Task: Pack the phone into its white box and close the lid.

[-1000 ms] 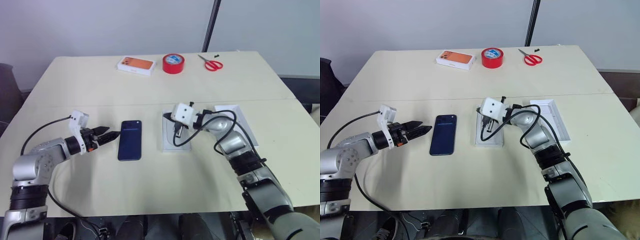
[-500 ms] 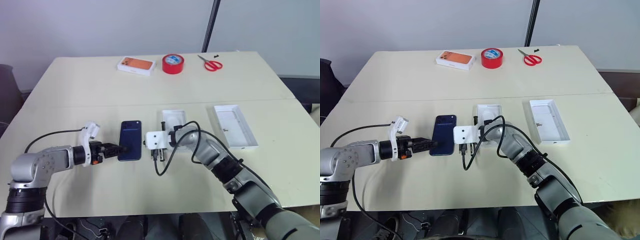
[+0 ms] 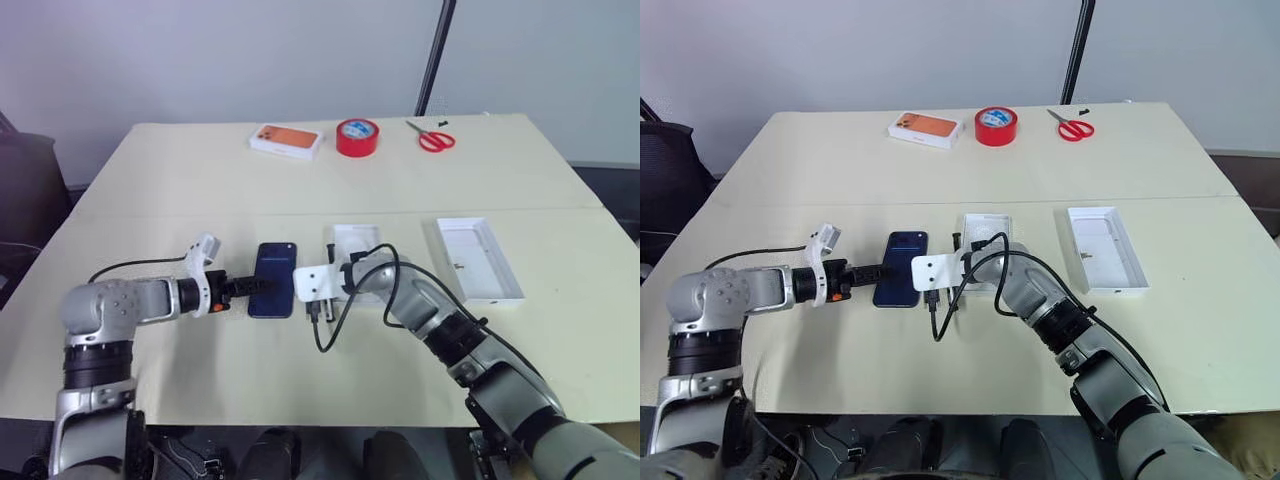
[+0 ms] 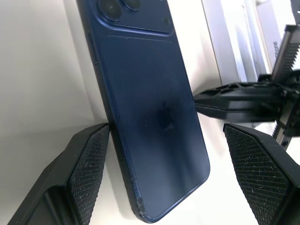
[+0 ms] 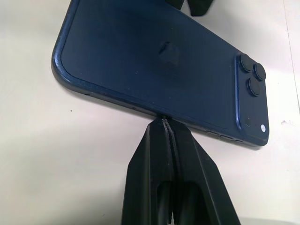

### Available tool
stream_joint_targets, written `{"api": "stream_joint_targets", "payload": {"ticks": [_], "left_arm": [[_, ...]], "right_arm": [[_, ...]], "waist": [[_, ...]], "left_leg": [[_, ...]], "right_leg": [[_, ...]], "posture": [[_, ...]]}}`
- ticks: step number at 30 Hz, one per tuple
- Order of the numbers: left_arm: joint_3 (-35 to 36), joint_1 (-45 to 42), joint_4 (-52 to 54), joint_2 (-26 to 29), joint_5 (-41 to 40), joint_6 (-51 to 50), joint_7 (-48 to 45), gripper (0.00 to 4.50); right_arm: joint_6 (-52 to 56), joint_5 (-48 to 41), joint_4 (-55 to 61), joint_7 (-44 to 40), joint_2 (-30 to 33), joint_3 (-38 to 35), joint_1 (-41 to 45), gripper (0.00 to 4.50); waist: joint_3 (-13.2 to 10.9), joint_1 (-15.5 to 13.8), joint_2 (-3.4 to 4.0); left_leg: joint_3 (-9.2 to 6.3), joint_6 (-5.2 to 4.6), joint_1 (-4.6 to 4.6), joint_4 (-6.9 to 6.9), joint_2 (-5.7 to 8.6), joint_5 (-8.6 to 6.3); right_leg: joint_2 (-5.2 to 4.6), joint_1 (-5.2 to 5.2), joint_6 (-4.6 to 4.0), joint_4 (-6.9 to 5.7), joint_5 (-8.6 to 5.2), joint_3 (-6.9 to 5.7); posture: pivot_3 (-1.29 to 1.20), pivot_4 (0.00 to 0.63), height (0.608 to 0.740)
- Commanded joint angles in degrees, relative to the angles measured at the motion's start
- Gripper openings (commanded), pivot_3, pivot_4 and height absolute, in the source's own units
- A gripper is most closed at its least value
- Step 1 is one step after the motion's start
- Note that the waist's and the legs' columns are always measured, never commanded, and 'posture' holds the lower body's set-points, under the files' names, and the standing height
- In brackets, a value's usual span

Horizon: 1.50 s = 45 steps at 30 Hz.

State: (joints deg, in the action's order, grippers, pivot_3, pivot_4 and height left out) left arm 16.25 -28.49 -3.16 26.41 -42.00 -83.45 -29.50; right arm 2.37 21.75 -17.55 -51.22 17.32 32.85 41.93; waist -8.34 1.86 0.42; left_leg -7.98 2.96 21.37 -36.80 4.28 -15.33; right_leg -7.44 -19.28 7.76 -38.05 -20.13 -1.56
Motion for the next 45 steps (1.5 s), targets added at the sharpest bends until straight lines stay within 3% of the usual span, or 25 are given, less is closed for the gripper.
{"api": "stream_joint_targets", "payload": {"ticks": [1, 11, 16, 19, 23, 31, 35, 39, 45], "left_arm": [[-2.8, 0.9, -2.4, -4.6, -1.0, -4.4, 0.4, 4.07], [-1.7, -0.6, -1.9, -6.9, -0.2, -5.4, 1.5, 4.07], [-1.1, -0.2, -2.5, -5.1, 0.9, -4.2, 1.5, 4.07], [0.5, 0.2, -3.2, -4.4, 0.6, -4.0, 1.2, 3.19], [2.2, -0.2, -3.5, -4.3, -0.2, -6.0, 1.5, 1.30], [3.6, 0.3, -2.7, -5.3, -0.3, -7.2, 2.6, 1.30], [6.3, -0.1, -3.4, -7.2, -0.1, -7.7, 4.2, 0.02], [6.9, 0.0, -3.0, -7.9, -0.7, -8.0, 4.1, 0.02], [15.0, -0.9, -3.0, -10.4, -4.1, -2.7, 2.5, 0.02]], "right_arm": [[-1.2, -0.5, 1.3, -0.1, -1.3, 0.3, -0.1, 0.06], [-1.2, -0.6, 1.1, 0.0, -1.4, -0.4, -0.2, 0.06], [-0.9, -0.8, 0.8, 0.0, -1.3, -0.8, -0.1, 0.06], [-1.4, -0.5, 0.5, 0.1, -0.8, -0.9, -0.1, 0.00], [-0.1, -1.7, 1.6, -0.4, -1.5, -1.5, -0.5, 0.00], [0.0, -1.5, 1.8, -0.1, -1.8, -1.4, -0.7, 0.00], [0.0, -1.4, 1.7, 0.1, -1.7, -1.5, -0.7, 0.00], [0.5, -3.3, 2.4, 0.2, -2.0, -3.3, -0.6, 0.00], [11.4, -17.9, 10.3, -3.2, -5.8, -13.1, -0.8, 0.00]], "waist": [[0.0, -0.1, 0.00], [0.0, -0.8, 0.00], [0.0, -0.7, -0.01], [0.0, -0.6, -0.04], [-0.1, -0.4, -0.23], [-0.2, 0.3, -0.36], [-0.2, 0.3, -0.43], [-0.2, 0.5, -0.47], [-0.6, 0.6, -0.83]], "left_leg": [[0.00, 0.00, 0.01, 0.01, 0.00, 0.00], [0.01, 0.01, 0.04, 0.02, 0.00, -0.01], [0.03, 0.01, 0.07, 0.04, 0.00, -0.01], [0.05, 0.01, 0.08, 0.06, 0.00, -0.01], [0.09, 0.03, 0.13, 0.22, -0.02, 0.01], [0.09, 0.12, 0.13, 0.36, -0.05, 0.06], [0.07, 0.13, 0.09, 0.37, -0.05, 0.06], [0.08, 0.18, 0.07, 0.46, -0.06, 0.10], [0.07, 0.24, 0.21, 0.48, -0.10, 0.13]], "right_leg": [[0.00, -0.01, 0.00, 0.01, 0.00, 0.00], [-0.01, -0.01, 0.00, 0.08, 0.00, 0.01], [-0.01, -0.03, 0.00, 0.08, 0.00, 0.03], [-0.01, -0.04, 0.00, 0.08, 0.00, 0.05], [0.00, -0.06, 0.00, 0.08, 0.00, 0.11], [0.02, -0.09, 0.00, 0.10, 0.00, 0.11], [0.01, -0.07, 0.00, 0.12, 0.00, 0.10], [0.02, -0.08, -0.01, 0.12, 0.00, 0.10], [0.04, -0.22, -0.01, 0.12, 0.01, 0.10]], "posture": [[0.00, 0.150, 0.740], [0.00, 0.150, 0.740], [0.00, 0.150, 0.740], [0.00, 0.150, 0.740], [0.00, 0.150, 0.740], [0.00, 0.150, 0.740], [0.00, 0.150, 0.740], [0.00, 0.150, 0.740], [0.00, 0.150, 0.740]]}}
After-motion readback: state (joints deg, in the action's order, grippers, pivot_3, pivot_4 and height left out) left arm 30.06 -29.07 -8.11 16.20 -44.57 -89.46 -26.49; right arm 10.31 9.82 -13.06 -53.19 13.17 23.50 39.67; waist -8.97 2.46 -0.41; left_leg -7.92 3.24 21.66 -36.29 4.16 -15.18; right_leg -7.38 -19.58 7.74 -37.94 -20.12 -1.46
